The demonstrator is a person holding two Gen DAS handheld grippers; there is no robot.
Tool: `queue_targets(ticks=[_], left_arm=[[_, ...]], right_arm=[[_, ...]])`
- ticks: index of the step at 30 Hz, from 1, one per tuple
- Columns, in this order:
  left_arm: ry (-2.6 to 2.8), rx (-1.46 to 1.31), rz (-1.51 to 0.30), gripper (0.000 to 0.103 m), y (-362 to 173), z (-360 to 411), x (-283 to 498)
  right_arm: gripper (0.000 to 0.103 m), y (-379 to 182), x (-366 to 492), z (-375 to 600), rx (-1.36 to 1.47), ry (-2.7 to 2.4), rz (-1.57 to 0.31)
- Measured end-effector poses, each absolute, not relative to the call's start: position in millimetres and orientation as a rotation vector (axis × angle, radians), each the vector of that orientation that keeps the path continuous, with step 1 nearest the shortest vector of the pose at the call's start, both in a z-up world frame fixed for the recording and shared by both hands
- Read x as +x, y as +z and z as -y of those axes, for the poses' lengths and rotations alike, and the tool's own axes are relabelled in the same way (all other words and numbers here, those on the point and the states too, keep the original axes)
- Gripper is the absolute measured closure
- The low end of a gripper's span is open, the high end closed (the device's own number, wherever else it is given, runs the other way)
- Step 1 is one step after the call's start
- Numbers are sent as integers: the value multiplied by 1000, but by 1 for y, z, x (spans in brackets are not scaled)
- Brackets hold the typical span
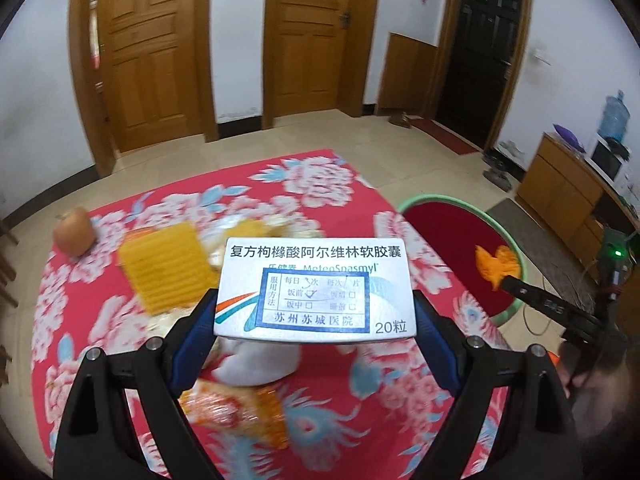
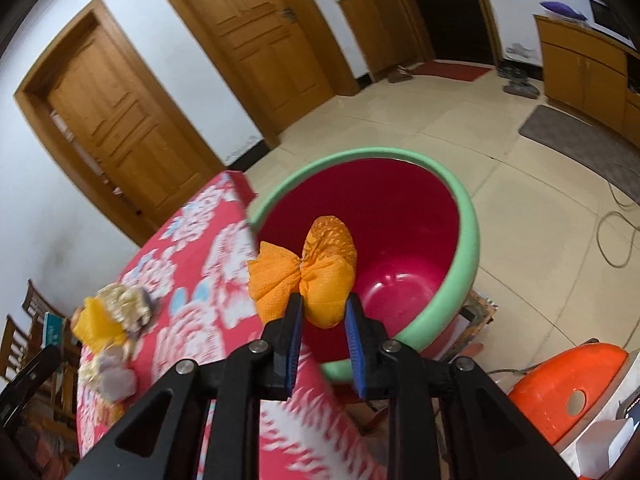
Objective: Collect trash
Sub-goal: 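Open the right tool to drop the orange bag into the red bin, then carry the medicine box over the red bin and open the left tool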
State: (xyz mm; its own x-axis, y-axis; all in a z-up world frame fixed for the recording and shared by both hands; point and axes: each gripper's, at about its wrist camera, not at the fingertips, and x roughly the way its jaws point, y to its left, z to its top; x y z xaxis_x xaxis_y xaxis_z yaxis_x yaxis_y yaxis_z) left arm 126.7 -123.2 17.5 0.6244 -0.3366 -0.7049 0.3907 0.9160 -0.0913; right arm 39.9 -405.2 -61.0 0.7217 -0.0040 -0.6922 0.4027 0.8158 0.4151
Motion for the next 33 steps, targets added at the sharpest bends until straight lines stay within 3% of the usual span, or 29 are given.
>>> queue_targets(ticks=[4,8,22,33], left_arm=[[-461,104,-790,13,15,148,128],[-498,133,-794,13,11,170,131],[-614,203,-812,13,-11,256,149],[-656,288,-845,13,-39,315,165]], right_arm=[[76,-70,45,417,616,-268,-749],[65,-69,44,422,617,-268,-737],[59,-30,-11,446,636,-358,-556],[59,-36,-21,461,682,-387,-545]])
